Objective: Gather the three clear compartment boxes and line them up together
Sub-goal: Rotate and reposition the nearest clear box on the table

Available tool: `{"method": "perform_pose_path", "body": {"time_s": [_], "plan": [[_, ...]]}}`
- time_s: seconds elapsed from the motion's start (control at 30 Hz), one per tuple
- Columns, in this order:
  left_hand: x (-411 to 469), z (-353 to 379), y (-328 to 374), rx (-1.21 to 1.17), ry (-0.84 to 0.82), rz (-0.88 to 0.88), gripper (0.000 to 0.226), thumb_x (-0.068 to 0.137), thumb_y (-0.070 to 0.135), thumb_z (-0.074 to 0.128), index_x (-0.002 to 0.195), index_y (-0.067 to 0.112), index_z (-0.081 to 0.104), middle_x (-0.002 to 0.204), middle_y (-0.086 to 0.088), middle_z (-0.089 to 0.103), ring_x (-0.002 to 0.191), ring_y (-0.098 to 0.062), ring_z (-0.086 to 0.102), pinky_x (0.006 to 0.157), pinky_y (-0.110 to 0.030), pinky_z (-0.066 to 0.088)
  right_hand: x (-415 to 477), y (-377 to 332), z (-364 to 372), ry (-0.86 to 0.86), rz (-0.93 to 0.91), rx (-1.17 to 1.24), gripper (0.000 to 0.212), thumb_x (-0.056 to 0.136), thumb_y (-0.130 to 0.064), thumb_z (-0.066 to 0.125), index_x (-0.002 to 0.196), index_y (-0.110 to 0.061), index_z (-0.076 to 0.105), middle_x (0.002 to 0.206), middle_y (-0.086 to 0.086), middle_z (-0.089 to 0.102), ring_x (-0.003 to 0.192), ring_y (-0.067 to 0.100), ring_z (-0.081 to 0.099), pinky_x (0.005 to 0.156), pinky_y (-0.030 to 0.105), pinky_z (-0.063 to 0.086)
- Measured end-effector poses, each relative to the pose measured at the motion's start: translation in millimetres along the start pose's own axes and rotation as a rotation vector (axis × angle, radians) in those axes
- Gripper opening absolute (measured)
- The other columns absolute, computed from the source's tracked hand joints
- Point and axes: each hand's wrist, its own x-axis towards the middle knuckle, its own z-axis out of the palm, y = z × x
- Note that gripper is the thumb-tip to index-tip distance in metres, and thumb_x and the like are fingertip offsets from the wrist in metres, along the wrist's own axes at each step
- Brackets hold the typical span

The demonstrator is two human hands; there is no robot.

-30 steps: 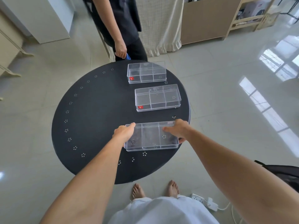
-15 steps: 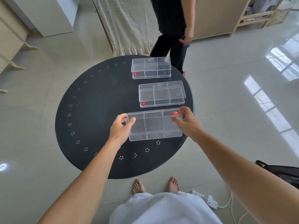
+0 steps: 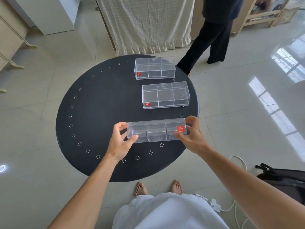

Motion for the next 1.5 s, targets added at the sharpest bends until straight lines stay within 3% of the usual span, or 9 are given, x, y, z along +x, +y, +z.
{"method": "perform_pose_path", "body": {"time_s": [0.2,0.37,0.47,0.6,0.83,0.97,1.1,1.27,1.5], "plan": [[9,-3,13,-0.124,0.053,-0.151,0.053,0.077,0.032,0.069,0.12,0.019,0.042,0.121,-0.003,0.054,0.112,-0.019,0.059,0.091,-0.041,0.051,9,-7,-3,0.095,0.09,0.066,0.05,0.078,-0.04,0.057,0.119,-0.02,0.035,0.122,0.004,0.048,0.109,0.024,0.057,0.082,0.033,0.049],[28,-12,32,-0.066,0.009,-0.594,0.063,0.085,0.065,0.047,0.127,0.018,0.049,0.118,-0.016,0.061,0.101,-0.037,0.063,0.074,-0.045,0.056,37,-17,-9,0.085,0.614,0.252,0.065,0.089,-0.063,0.039,0.137,-0.02,0.034,0.141,0.009,0.045,0.125,0.037,0.048,0.096,0.056,0.043],[31,-9,39,-0.029,-0.079,-0.675,0.062,0.085,0.066,0.046,0.119,0.014,0.055,0.108,-0.02,0.064,0.095,-0.038,0.065,0.074,-0.044,0.056,42,-24,-13,-0.06,0.758,0.248,0.064,0.092,-0.059,0.041,0.139,-0.016,0.038,0.14,0.014,0.05,0.122,0.038,0.052,0.097,0.052,0.045],[32,-7,39,-0.005,-0.093,-0.663,0.059,0.087,0.061,0.047,0.115,0.01,0.061,0.105,-0.019,0.066,0.094,-0.033,0.068,0.078,-0.04,0.056,40,-29,-13,-0.115,0.723,0.254,0.039,0.096,-0.041,0.046,0.124,-0.013,0.049,0.108,0.012,0.064,0.091,0.025,0.063,0.074,0.034,0.054],[22,-19,26,-0.029,-0.176,-0.527,0.035,0.085,0.053,0.06,0.109,0.027,0.061,0.117,-0.007,0.066,0.1,-0.026,0.065,0.088,-0.036,0.052,36,-9,-10,-0.083,0.546,0.224,0.037,0.094,-0.031,0.054,0.126,-0.011,0.054,0.119,0.012,0.061,0.108,0.028,0.061,0.089,0.037,0.055],[13,-26,8,-0.076,-0.287,-0.429,0.074,0.061,0.056,0.077,0.128,0.031,0.054,0.123,0.0,0.064,0.105,-0.024,0.067,0.094,-0.035,0.051,23,-2,-15,-0.17,0.36,0.204,0.031,0.095,-0.023,0.058,0.125,-0.018,0.056,0.119,0.007,0.063,0.109,0.027,0.061,0.095,0.047,0.053],[6,-26,-2,-0.161,-0.31,-0.357,0.089,0.05,0.045,0.09,0.129,0.032,0.05,0.118,0.004,0.071,0.107,-0.018,0.068,0.094,-0.036,0.05,12,3,-14,-0.259,0.223,0.19,0.042,0.093,-0.012,0.059,0.133,-0.022,0.05,0.127,0.004,0.06,0.118,0.026,0.058,0.094,0.043,0.054],[1,-17,-8,-0.14,-0.226,-0.289,0.07,0.078,0.005,0.076,0.136,0.027,0.045,0.13,0.005,0.059,0.117,-0.017,0.061,0.084,-0.028,0.056,7,10,-6,-0.239,0.162,0.166,0.061,0.09,-0.002,0.061,0.14,-0.027,0.039,0.127,-0.002,0.059,0.122,0.024,0.055,0.094,0.049,0.054],[-1,-8,-6,-0.073,-0.158,-0.237,0.072,0.08,-0.004,0.071,0.14,0.024,0.041,0.137,0.003,0.054,0.097,-0.01,0.07,0.092,-0.033,0.051,8,17,1,-0.168,0.099,0.012,0.067,0.087,-0.004,0.064,0.139,-0.033,0.034,0.127,-0.009,0.054,0.116,0.012,0.05,0.101,0.042,0.049]]}}
